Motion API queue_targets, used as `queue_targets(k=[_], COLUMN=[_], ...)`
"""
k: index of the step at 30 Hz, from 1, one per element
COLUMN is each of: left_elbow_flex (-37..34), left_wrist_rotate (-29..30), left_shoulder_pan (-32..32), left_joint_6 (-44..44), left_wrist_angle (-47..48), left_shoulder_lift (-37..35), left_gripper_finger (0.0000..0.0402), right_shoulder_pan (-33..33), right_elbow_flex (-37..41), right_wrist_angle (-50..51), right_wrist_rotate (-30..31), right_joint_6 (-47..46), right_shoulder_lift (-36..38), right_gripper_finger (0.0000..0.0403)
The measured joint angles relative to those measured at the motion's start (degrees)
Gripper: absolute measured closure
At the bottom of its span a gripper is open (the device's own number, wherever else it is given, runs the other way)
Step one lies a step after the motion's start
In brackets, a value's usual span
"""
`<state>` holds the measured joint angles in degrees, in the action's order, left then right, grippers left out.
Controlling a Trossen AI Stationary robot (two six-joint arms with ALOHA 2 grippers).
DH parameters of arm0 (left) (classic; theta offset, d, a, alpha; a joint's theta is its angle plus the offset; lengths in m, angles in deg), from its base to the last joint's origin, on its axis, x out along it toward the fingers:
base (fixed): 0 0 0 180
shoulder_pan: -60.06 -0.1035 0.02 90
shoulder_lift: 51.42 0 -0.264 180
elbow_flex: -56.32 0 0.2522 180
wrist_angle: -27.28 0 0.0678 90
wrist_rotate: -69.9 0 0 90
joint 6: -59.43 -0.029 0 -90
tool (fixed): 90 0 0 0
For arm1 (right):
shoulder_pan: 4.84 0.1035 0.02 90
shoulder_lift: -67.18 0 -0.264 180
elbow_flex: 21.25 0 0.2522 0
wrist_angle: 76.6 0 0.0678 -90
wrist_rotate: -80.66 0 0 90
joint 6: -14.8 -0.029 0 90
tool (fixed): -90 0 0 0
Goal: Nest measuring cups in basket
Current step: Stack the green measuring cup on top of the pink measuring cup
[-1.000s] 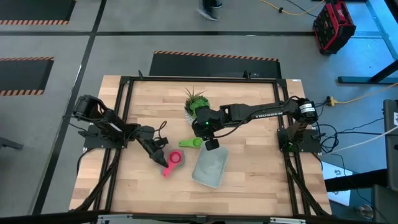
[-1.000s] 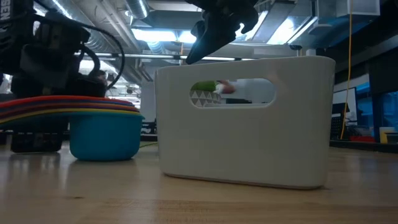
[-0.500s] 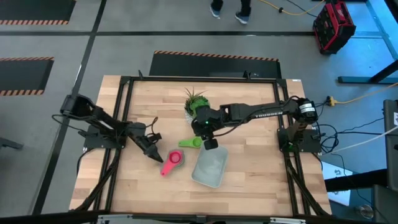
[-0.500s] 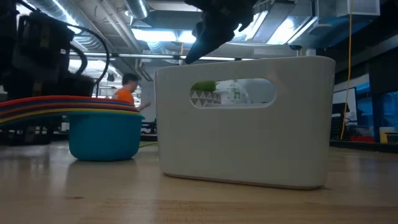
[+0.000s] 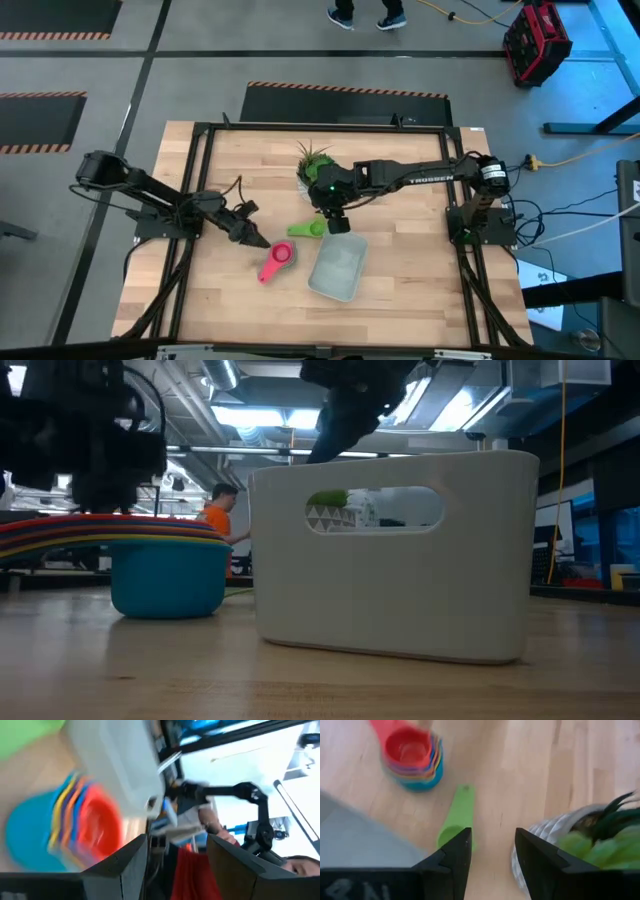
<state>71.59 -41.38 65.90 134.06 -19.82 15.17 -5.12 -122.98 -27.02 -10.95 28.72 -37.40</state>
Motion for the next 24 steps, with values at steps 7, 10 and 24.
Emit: queue_targets(k=[7,10,24], left_elbow_flex=[6.2,11.63,36.28], left_wrist_rotate=[9.25,14.62,25.82], left_shoulder_pan=[-0.02,-0.44,-4.88], left_joint_6=[-15.06,-25.46,-55.1], left_wrist_angle=[3.21,11.53,33.08], left_shoulder_lift=[-0.58,-0.26,4.38], left_gripper_finger=[0.0204,0.0204,0.0204], right_shoulder_pan=[0.0,0.0,0.0], right_elbow_flex=[-0.47,2.93,42.95], right_wrist_angle=[8.54,9.46,-17.19], right_wrist_rotate=[0.0,0.02,-0.02], right_joint_6=[0.16,-1.17,-9.85], right_shoulder_lift=[4.41,9.32,40.7], right_gripper_finger=[0.0247,0.0247,0.0247])
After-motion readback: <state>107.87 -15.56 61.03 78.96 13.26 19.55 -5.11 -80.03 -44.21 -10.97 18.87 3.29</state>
